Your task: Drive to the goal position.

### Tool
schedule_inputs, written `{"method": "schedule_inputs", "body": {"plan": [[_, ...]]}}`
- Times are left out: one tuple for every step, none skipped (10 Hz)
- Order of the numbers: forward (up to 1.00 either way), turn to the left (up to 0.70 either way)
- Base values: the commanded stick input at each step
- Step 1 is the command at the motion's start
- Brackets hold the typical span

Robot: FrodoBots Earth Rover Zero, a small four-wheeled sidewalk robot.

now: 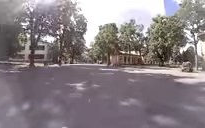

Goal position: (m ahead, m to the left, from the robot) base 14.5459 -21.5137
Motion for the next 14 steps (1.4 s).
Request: {"method": "schedule_inputs", "body": {"plan": [[0.85,0.01],[0.85,0.01],[0.85,0.01],[0.85,0.01],[0.85,0.01],[0.85,0.01],[0.85,0.01],[0.85,0.01],[0.85,0.01],[0.85,0.01],[0.85,0.01],[0.85,0.01],[0.85,0.01],[0.85,0.01]]}}
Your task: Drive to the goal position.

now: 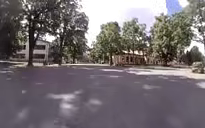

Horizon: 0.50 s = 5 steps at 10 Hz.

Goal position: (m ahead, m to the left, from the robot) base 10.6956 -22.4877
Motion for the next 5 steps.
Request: {"method": "schedule_inputs", "body": {"plan": [[0.85,0.01],[0.85,0.01],[0.85,0.01],[0.85,0.01],[0.85,0.01]]}}
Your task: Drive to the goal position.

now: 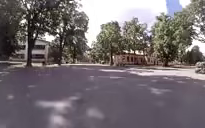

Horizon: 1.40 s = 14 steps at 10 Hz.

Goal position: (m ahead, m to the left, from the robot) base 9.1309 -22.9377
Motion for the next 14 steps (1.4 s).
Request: {"method": "schedule_inputs", "body": {"plan": [[0.85,0.01],[0.85,0.01],[0.85,0.01],[0.85,0.01],[0.85,0.01],[0.85,0.01],[0.85,0.01],[0.85,0.01],[0.85,0.01],[0.85,0.01],[0.85,0.01],[0.85,0.01],[0.85,0.01],[0.85,0.01]]}}
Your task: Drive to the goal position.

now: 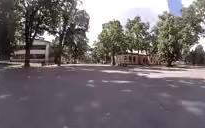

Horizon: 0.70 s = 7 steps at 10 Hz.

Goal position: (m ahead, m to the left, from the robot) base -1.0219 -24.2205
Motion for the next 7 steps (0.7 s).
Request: {"method": "schedule_inputs", "body": {"plan": [[0.85,0.01],[0.85,0.01],[0.85,0.01],[0.85,0.01],[0.85,0.01],[0.85,0.01],[0.85,0.01]]}}
